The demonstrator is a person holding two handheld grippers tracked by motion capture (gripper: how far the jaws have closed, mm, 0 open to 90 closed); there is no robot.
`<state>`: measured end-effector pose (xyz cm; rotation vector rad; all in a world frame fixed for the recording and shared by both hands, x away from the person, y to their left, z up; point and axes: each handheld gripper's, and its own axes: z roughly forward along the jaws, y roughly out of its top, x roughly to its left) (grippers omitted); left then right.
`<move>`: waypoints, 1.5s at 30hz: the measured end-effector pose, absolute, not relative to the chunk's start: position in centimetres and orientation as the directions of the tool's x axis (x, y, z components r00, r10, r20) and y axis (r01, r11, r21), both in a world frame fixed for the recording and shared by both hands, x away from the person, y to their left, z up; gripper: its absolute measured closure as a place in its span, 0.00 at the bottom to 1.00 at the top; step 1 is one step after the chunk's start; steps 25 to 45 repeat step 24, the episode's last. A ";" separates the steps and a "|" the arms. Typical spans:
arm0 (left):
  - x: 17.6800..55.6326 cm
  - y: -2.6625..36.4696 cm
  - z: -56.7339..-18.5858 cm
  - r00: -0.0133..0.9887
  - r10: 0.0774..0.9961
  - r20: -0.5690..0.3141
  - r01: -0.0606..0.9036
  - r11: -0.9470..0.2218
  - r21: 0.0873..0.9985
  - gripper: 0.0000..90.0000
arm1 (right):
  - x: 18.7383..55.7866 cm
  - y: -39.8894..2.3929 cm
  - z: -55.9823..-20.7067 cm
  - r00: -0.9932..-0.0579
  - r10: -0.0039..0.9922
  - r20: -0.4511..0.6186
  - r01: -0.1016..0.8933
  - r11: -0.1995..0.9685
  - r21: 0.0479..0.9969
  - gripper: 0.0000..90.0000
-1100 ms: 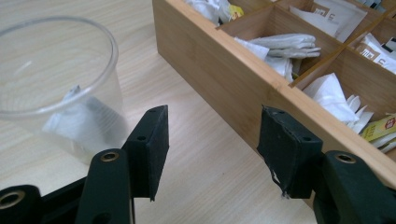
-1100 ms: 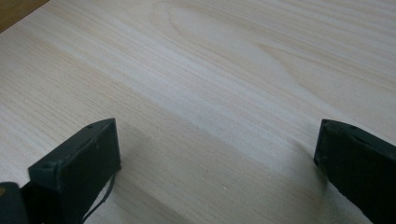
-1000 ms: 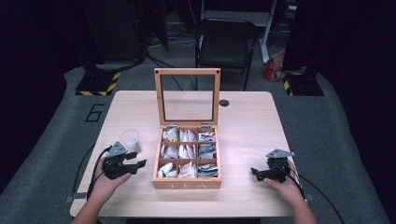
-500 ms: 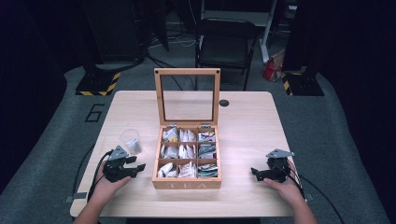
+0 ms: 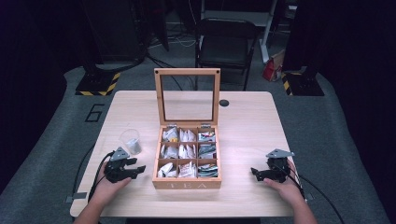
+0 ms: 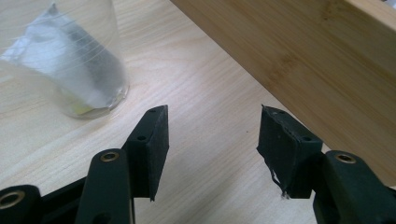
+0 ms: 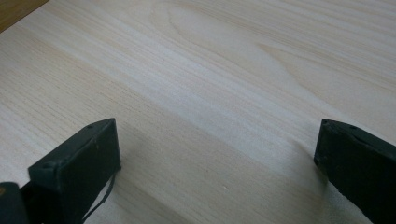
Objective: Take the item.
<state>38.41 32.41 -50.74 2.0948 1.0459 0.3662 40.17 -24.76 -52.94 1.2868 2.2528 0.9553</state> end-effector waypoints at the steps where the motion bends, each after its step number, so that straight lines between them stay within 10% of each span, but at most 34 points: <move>1: 38.4 32.4 -50.8 0.619 0.782 -0.071 0.561 -0.377 0.737 0.48 | 40.2 -24.8 -52.9 -0.511 0.859 0.011 0.605 0.351 0.715 0.00; 45: 38.4 32.6 -50.7 0.620 0.783 -0.062 0.561 -0.387 0.732 0.47 | 40.2 -24.8 -52.9 -0.512 0.859 0.012 0.605 0.351 0.715 0.00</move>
